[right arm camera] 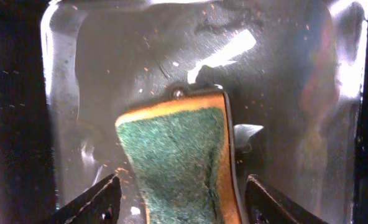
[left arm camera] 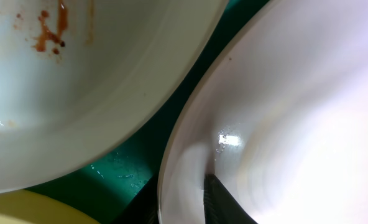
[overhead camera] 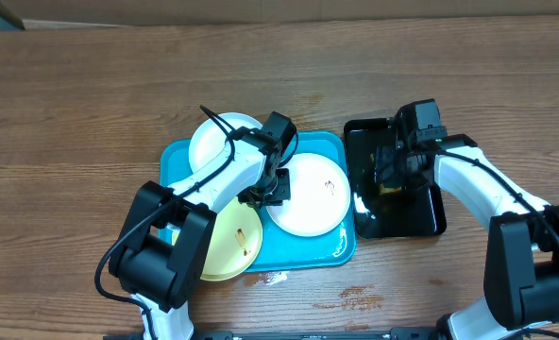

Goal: Clean dirty plates on tray and stack at the side

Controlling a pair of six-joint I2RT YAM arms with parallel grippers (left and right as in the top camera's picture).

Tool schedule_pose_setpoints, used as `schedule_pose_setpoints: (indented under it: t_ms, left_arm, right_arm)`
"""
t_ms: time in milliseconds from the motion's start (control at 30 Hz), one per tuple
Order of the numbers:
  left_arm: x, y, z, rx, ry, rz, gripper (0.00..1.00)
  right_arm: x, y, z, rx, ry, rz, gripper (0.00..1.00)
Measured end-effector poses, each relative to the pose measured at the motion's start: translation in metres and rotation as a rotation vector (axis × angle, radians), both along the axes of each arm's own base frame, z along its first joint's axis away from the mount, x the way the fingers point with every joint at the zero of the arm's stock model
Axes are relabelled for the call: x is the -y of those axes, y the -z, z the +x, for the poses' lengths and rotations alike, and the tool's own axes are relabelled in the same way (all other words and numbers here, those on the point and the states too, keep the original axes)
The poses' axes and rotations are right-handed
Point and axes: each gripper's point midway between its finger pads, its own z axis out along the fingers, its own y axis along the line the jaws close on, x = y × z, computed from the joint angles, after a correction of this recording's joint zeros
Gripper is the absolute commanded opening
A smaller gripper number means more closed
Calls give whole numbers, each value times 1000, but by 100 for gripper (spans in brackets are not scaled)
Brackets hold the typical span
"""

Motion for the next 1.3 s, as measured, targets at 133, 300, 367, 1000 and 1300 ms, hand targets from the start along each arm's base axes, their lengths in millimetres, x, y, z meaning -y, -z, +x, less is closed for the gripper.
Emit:
schedule_pose_setpoints:
  t_ms: [133,300,367,1000,1300]
  left_arm:
    - [0,0,0,1,0,0,22]
    - [0,0,1,3,0,-1,22]
    - [0,0,1,3,0,-1,22]
    - [0,0,1,3,0,-1,22]
    - [1,0,1,6,0,-3,22]
  right_arm:
    - [3,10,-10,-21,2,-10,63]
    - [4,18,-18,-44,2,-15,65]
    - [4,17,-15,-33,3,-13,68]
    - [2,13,-4,15,3,-3,53]
    - [2,13,-4,18,3,-2,56]
